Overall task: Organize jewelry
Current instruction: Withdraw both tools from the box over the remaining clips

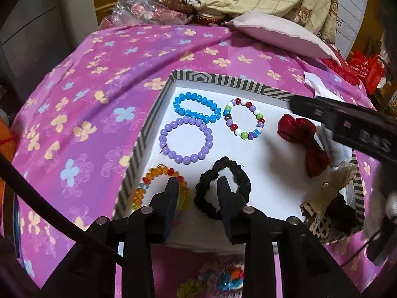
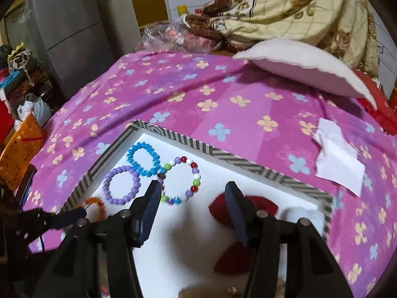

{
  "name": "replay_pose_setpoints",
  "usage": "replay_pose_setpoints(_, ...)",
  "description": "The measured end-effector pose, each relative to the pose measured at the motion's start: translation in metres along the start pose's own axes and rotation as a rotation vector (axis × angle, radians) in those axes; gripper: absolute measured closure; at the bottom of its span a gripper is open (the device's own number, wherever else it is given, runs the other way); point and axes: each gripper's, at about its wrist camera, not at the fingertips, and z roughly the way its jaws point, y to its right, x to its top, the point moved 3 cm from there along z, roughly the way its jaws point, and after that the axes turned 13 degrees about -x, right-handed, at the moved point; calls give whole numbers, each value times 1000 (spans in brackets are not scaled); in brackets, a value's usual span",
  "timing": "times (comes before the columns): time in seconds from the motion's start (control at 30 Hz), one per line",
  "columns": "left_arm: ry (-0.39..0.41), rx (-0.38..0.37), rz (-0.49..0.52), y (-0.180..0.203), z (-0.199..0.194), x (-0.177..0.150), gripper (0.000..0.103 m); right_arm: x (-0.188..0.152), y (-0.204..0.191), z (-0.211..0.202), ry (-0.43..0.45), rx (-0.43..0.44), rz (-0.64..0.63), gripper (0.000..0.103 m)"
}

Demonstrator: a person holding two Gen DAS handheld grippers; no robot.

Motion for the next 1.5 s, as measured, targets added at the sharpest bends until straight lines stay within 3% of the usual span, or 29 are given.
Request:
replay_pose_setpoints(0.43,87,61,33,5,-56,-31,68,-66,-10,-92,84,21,-19,45)
replay_pose_setpoints(0.83,106,62,-27,-9,-92,-71,68,-104,15,-163,113,-66,-42,45)
replay_pose_setpoints(1.27,131,92,-50,-17,-115,-103,68,-156,-21,-161,69,-10,-44,44)
replay_pose_setpoints(1.5,138,104,-44,-15,-120,-112,68,-167,-47,-153,52,11,-72,44)
